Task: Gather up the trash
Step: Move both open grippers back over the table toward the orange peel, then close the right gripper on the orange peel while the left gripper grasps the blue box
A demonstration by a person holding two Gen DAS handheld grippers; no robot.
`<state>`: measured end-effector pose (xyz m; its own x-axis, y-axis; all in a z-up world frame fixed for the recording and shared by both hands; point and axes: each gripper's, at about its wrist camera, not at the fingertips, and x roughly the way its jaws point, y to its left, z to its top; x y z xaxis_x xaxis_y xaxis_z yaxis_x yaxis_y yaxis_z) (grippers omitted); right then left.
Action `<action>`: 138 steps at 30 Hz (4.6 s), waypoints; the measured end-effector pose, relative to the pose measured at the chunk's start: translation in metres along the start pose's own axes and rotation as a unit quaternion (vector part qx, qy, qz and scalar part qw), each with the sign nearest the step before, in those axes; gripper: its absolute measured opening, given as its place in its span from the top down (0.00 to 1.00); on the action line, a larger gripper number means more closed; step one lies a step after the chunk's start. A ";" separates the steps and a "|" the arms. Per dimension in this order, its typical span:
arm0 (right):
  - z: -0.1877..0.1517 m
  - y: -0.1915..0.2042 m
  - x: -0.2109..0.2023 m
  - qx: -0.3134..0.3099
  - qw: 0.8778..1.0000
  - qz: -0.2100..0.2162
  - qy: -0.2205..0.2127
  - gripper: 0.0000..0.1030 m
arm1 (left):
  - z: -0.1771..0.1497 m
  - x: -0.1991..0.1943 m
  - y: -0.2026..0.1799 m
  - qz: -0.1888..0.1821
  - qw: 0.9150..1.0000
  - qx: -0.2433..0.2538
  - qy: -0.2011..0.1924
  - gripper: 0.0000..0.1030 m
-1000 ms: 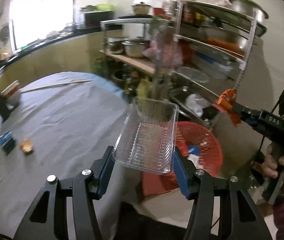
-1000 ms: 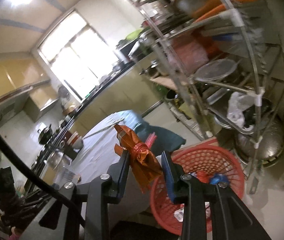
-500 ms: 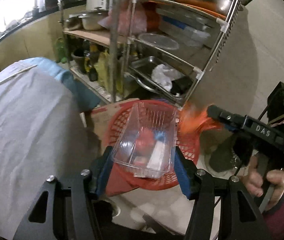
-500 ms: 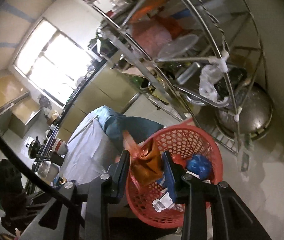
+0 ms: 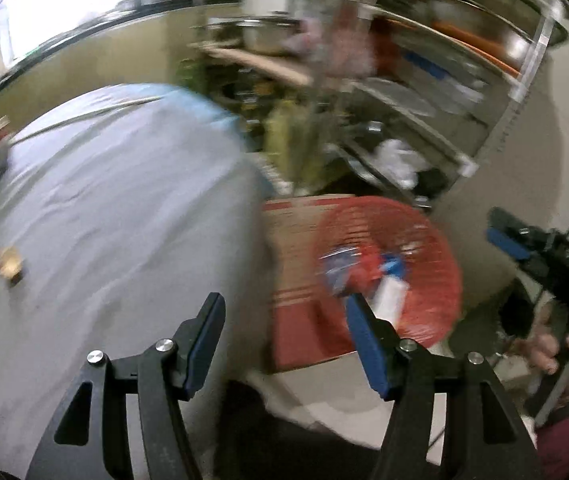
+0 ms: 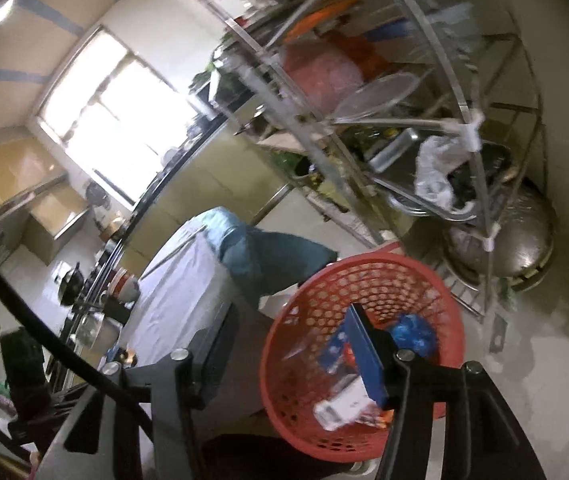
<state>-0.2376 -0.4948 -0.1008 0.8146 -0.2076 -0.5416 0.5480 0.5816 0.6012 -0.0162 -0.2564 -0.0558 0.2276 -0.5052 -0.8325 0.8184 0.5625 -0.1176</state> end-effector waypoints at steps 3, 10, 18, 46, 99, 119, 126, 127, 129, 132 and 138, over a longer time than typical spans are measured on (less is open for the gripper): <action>-0.006 0.022 0.012 -0.025 0.999 0.017 0.016 0.42 | -0.024 -0.019 0.040 0.044 0.998 -0.040 -0.008 0.38; -0.027 0.083 0.046 -0.071 0.993 0.065 0.067 0.42 | -0.077 -0.068 0.132 0.184 0.972 -0.146 -0.028 0.38; -0.063 0.181 0.077 -0.159 0.971 0.132 0.118 0.42 | -0.109 -0.103 0.192 0.265 0.939 -0.215 -0.051 0.38; -0.158 0.334 0.188 -0.258 0.919 0.193 0.225 0.42 | -0.133 -0.093 0.278 0.294 0.916 -0.273 -0.021 0.38; -0.172 0.376 0.379 -0.253 0.916 0.186 0.250 0.69 | 0.031 -0.012 0.402 0.172 0.983 -0.070 0.010 0.22; -0.150 0.353 0.385 -0.157 0.929 0.239 0.235 0.69 | 0.054 0.051 0.408 0.168 0.976 0.081 0.113 0.22; -0.150 0.350 0.383 -0.157 0.929 0.240 0.236 0.69 | 0.057 0.057 0.415 0.145 0.980 0.076 0.115 0.22; -0.150 0.350 0.383 -0.157 0.928 0.240 0.236 0.69 | 0.058 0.059 0.416 0.140 0.981 0.071 0.114 0.23; -0.149 0.350 0.384 -0.157 0.929 0.239 0.236 0.69 | 0.060 0.062 0.419 0.134 0.982 0.063 0.114 0.33; -0.150 0.351 0.384 -0.157 0.929 0.239 0.235 0.69 | 0.061 0.062 0.417 0.133 0.984 0.055 0.108 0.35; -0.151 0.354 0.380 -0.168 0.930 0.234 0.229 0.69 | 0.056 0.049 0.407 0.147 0.985 0.016 0.093 0.40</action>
<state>0.2371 -0.2489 -0.1831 0.7410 0.4408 -0.5067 0.0019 0.7531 0.6579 0.3577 -0.0888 -0.1144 0.3598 -0.1932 -0.9128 0.7477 0.6449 0.1582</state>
